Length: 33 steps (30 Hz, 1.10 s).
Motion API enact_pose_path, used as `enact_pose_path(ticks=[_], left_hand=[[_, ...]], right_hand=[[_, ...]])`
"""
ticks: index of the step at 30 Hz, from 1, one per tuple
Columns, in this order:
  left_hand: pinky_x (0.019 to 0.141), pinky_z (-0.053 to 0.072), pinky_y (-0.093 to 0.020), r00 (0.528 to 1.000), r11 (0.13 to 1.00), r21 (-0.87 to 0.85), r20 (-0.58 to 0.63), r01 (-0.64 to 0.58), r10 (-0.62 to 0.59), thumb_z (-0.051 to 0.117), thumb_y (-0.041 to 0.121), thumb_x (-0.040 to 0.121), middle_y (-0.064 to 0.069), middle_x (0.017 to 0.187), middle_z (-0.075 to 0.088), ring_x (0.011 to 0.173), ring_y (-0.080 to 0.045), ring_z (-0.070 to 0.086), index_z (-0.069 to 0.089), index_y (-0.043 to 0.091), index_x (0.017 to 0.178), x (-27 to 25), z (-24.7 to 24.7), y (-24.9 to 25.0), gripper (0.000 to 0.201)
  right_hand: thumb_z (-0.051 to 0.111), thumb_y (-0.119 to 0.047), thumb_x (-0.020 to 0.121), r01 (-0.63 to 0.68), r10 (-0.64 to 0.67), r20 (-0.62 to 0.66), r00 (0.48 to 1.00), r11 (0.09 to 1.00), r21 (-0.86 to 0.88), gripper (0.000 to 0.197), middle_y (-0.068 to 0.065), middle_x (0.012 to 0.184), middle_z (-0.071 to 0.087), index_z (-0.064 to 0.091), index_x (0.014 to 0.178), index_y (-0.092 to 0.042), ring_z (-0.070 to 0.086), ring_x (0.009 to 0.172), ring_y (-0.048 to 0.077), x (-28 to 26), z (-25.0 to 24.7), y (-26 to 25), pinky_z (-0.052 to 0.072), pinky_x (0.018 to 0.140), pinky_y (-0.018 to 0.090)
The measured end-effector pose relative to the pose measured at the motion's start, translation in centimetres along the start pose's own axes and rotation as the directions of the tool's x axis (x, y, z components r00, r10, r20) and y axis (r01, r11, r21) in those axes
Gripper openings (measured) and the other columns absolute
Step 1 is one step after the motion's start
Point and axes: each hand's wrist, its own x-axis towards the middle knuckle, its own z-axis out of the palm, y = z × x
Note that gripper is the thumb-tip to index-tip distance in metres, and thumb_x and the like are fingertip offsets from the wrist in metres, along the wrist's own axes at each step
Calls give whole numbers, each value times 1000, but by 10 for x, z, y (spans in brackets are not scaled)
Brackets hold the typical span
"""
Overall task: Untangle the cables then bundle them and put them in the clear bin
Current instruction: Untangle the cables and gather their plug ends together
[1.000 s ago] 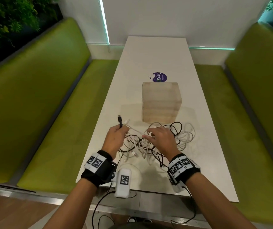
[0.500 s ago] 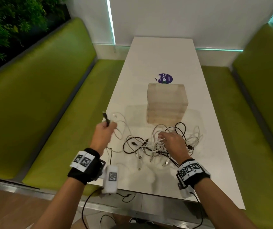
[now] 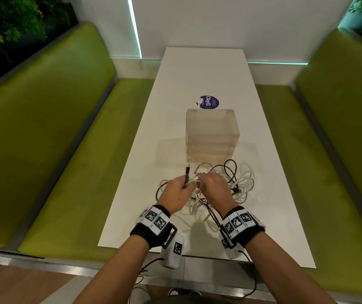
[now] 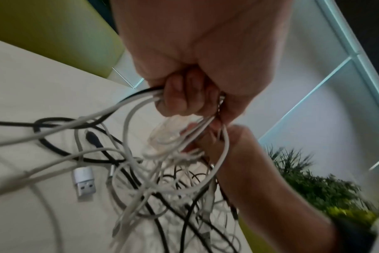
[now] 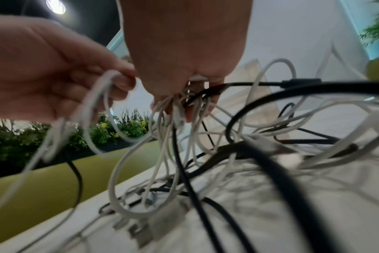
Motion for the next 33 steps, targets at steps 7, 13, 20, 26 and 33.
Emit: enact_pose_path(ticks=[7, 13, 20, 26, 33], left_hand=[[49, 25, -23, 988, 996, -83, -155, -14, 1, 55, 17, 93, 9, 55, 34, 50, -8, 29, 38, 19, 62, -5, -46, -2, 36], [53, 24, -27, 963, 987, -140, -242, 84, -116, 54, 15, 93, 8, 55, 31, 51, -9, 27, 35, 18, 63, -13, -63, -19, 37], [68, 34, -30, 951, 956, -243, -222, 162, -217, 56, 16, 93, 3, 63, 46, 64, -15, 43, 47, 13, 68, -10, -63, -28, 26], [41, 28, -14, 963, 897, -435, -202, 74, -178, 53, 7, 93, 15, 39, 37, 39, -3, 32, 44, 13, 61, -17, -56, -9, 34], [43, 20, -21, 931, 868, -478, -242, 132, -275, 56, 13, 93, 6, 51, 30, 44, -9, 22, 46, 14, 64, -12, -64, -33, 30]], right_hand=[[70, -32, 82, -42, 42, -11, 999, 997, -66, 14, 1, 68, 70, 72, 88, -19, 60, 72, 27, -4, 10, 26, 44, 65, 32], [69, -44, 81, -58, 19, 177, 984, 974, 217, 29, -5, 91, 70, 70, 102, -23, 61, 84, 11, -3, 0, 16, 50, 76, 31], [88, -29, 59, -318, 134, 353, 926, 781, 538, 48, -8, 81, 54, 64, 101, -27, 52, 72, 4, -5, -16, 12, 41, 65, 10], [78, -22, 74, -282, 90, 442, 892, 876, 390, 38, -6, 90, 52, 60, 106, -30, 51, 83, 8, -1, -23, 15, 45, 77, 27], [77, -12, 77, -387, 25, 505, 863, 675, 628, 36, 0, 101, 66, 66, 110, -22, 63, 90, 5, -2, -44, 12, 52, 82, 20]])
